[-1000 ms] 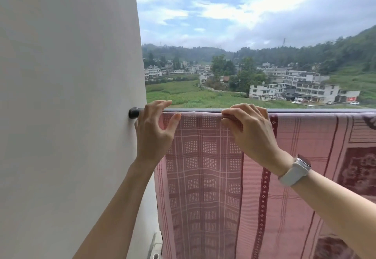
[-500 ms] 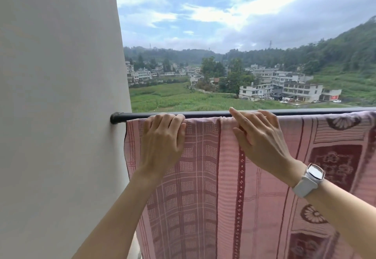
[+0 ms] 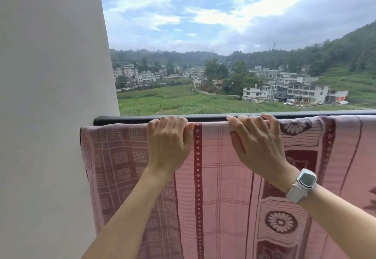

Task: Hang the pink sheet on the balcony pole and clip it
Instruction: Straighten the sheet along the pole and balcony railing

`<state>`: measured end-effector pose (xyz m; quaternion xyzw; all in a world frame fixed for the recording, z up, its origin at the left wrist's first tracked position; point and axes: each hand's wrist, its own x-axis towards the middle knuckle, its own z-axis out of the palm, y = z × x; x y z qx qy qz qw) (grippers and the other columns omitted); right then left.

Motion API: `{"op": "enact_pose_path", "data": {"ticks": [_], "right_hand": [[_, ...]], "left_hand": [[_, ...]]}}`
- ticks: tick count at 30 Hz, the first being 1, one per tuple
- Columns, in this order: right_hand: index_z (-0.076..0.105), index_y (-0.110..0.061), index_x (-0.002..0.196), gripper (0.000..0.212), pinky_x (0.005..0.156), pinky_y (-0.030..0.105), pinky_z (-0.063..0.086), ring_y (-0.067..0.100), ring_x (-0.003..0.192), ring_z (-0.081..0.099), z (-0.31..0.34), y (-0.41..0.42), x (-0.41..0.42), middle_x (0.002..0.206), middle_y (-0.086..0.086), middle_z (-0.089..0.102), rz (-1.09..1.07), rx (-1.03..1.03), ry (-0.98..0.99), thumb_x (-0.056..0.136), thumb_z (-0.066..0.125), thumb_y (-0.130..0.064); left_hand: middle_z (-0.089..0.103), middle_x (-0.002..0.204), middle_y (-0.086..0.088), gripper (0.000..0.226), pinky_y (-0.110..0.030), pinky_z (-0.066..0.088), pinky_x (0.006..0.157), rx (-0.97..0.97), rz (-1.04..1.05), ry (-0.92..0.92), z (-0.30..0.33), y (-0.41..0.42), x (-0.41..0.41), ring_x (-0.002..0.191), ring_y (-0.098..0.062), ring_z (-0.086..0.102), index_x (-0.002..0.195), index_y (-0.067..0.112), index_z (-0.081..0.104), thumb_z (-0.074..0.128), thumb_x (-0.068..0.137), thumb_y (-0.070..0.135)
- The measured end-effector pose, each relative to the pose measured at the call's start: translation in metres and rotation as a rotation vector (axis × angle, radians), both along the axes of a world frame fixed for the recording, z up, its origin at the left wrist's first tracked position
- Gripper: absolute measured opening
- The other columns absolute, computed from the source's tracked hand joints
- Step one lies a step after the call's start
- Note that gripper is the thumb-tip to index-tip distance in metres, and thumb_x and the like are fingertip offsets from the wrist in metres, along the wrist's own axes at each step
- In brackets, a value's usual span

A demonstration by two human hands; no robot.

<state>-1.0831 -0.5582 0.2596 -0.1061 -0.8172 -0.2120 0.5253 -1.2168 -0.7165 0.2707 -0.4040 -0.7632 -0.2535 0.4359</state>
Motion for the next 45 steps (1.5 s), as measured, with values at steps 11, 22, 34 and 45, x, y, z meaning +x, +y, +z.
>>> {"op": "enact_pose_path", "data": {"ticks": [11,22,34,45], "right_hand": [[0.051,-0.011,0.115,0.031,0.096,0.043,0.033,0.024,0.089,0.058,0.002,0.096,0.091,0.1,0.005,0.063,-0.035,-0.034,-0.057,0.092,0.036,-0.026],[0.062,-0.012,0.11,0.033,0.091,0.03,0.028,0.024,0.093,0.057,0.013,0.175,0.178,0.099,0.003,0.067,0.071,-0.334,0.035,0.091,0.045,-0.033],[0.071,-0.011,0.077,0.008,0.082,0.035,0.043,0.02,0.079,0.063,0.016,0.19,0.21,0.084,-0.002,0.072,0.138,-0.102,0.102,0.08,0.065,-0.015],[0.066,-0.013,0.103,0.031,0.086,0.029,0.039,0.015,0.092,0.06,0.023,0.267,0.254,0.098,-0.002,0.068,0.217,-0.372,-0.049,0.082,0.056,-0.034]], "left_hand": [[0.065,0.102,-0.004,0.04,-0.048,0.029,0.102,0.014,-0.112,0.015,0.002,0.095,0.086,0.098,-0.023,0.058,0.105,0.014,0.062,0.031,0.089,0.033],[0.069,0.084,-0.006,0.043,-0.037,0.029,0.084,0.058,-0.055,-0.098,0.005,0.142,0.128,0.081,-0.024,0.059,0.087,0.01,0.065,0.03,0.089,0.036],[0.07,0.088,-0.001,0.041,-0.037,0.043,0.079,-0.08,-0.185,0.008,0.002,0.191,0.17,0.081,-0.022,0.064,0.103,0.015,0.065,0.035,0.089,0.041],[0.071,0.087,-0.001,0.035,-0.036,0.043,0.078,-0.198,-0.23,0.067,0.019,0.274,0.242,0.08,-0.022,0.064,0.096,0.017,0.066,0.036,0.092,0.035]]}}
